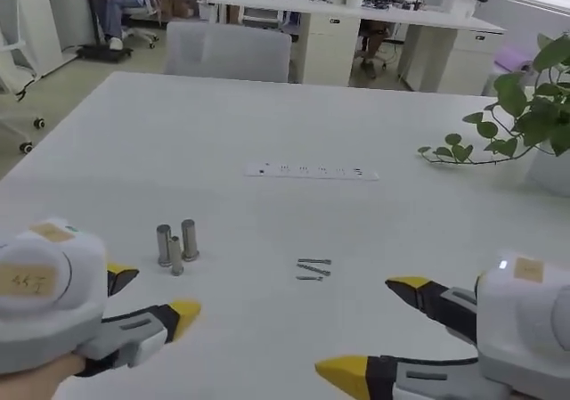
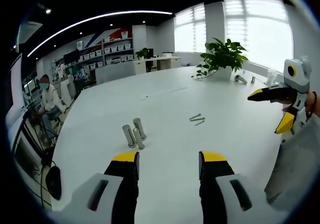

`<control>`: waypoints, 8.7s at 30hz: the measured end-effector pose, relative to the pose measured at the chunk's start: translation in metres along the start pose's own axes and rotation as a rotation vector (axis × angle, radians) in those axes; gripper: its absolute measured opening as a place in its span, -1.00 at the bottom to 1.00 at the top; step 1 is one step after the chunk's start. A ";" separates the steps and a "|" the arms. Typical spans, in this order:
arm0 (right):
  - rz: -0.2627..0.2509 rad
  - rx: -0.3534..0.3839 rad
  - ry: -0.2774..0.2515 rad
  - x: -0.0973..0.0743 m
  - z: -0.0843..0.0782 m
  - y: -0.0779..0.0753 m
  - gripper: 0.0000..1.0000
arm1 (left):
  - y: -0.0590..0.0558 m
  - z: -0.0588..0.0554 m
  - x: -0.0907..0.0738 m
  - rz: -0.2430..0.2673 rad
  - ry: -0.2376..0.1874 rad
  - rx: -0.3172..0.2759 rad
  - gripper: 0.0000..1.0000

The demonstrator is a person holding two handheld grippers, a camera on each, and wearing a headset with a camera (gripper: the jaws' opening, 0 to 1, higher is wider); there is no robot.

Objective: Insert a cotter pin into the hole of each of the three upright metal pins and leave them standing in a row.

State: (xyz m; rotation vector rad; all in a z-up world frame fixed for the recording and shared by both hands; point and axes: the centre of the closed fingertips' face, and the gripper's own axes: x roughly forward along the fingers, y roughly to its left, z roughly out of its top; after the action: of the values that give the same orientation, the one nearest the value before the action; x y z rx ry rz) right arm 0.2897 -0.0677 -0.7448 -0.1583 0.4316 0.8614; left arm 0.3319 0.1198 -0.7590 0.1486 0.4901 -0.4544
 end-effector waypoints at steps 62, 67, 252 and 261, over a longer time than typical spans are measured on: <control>-0.020 0.050 -0.049 0.023 -0.003 -0.021 0.32 | 0.067 -0.019 0.124 0.054 0.013 0.058 -0.76; -0.021 0.055 -0.050 0.023 -0.003 -0.023 0.31 | 0.069 -0.020 0.126 0.067 0.015 0.048 -0.83; 0.188 -0.023 0.192 0.062 -0.013 -0.076 -0.08 | -0.065 0.003 0.023 -0.240 -0.116 -0.010 0.99; 0.226 -0.122 0.314 0.083 -0.027 -0.086 -0.17 | -0.057 0.002 0.019 -0.221 -0.124 0.001 0.99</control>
State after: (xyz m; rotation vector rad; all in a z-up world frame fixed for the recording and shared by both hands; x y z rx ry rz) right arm 0.3949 -0.0733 -0.8082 -0.3654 0.7003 1.0904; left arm 0.3218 0.0609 -0.7679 0.0669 0.3854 -0.6765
